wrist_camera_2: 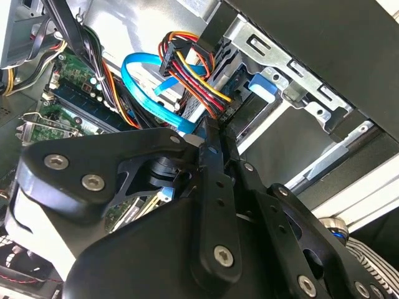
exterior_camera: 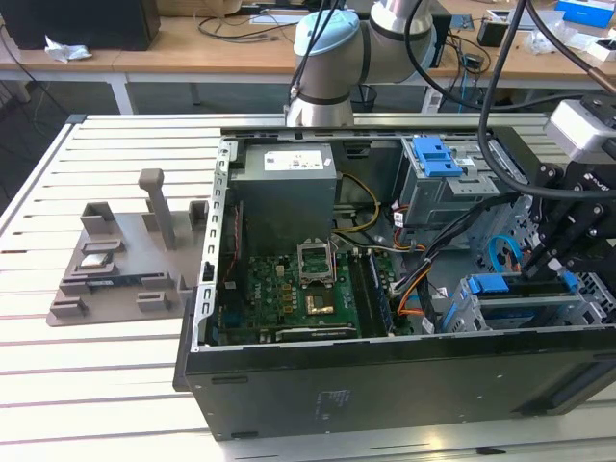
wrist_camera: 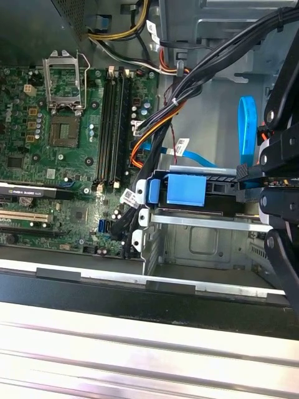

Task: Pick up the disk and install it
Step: 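Insert the second disk wire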

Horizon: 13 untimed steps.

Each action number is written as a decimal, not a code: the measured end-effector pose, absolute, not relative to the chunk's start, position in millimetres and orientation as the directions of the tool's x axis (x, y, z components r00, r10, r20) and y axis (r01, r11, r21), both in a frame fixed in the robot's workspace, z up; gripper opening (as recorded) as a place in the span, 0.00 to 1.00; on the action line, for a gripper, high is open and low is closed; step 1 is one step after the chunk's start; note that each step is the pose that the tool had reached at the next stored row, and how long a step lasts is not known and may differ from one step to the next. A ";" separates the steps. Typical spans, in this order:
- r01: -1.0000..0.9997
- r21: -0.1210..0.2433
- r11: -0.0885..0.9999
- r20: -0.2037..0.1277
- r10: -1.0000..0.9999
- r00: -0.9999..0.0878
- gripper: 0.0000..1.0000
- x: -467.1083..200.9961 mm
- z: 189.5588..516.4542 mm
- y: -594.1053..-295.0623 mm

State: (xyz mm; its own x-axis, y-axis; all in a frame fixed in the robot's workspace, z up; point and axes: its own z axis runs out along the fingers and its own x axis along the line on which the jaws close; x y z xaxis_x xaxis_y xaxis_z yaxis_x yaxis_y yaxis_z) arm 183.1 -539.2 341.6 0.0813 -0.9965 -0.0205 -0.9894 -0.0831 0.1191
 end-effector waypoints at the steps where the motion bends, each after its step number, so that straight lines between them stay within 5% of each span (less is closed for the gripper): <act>1: -0.989 0.119 -0.083 -0.021 -0.996 0.081 0.16 183.0 341.6 -539.2; 13: -0.989 0.119 -0.083 -0.022 -0.996 0.081 0.16 183.1 342.1 -539.2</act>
State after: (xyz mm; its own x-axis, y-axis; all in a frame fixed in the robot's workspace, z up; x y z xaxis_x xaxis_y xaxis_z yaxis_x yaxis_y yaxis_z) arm 183.1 -539.2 342.1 0.0813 -0.9965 -0.0218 -0.9894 -0.0833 0.1189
